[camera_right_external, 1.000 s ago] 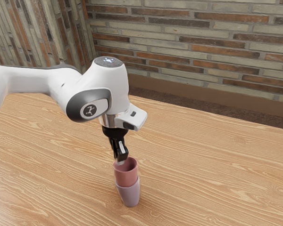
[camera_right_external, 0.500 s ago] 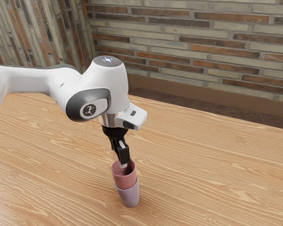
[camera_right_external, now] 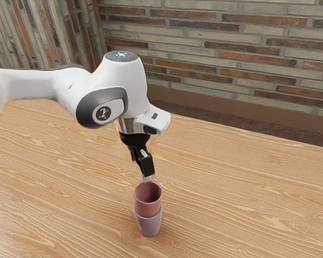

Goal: Place the left cup onto the right cup

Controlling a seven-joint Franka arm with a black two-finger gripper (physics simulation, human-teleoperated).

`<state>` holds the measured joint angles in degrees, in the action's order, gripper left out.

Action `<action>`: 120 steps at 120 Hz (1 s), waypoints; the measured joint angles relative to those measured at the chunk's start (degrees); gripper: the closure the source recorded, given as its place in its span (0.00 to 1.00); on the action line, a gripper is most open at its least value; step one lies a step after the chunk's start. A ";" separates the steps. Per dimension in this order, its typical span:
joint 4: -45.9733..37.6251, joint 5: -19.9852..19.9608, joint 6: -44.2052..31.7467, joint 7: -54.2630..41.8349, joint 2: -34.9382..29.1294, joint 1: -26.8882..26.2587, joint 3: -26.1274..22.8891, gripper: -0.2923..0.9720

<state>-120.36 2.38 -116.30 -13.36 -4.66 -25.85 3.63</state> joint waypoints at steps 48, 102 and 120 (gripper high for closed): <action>11.67 -2.40 9.43 1.61 2.76 1.10 -0.06 0.23; 24.14 -3.08 22.11 4.44 5.30 5.68 0.30 0.23; 27.63 -3.33 25.42 5.29 5.38 7.73 0.43 0.23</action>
<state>-92.73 -0.95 -90.88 -8.07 0.73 -18.12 4.05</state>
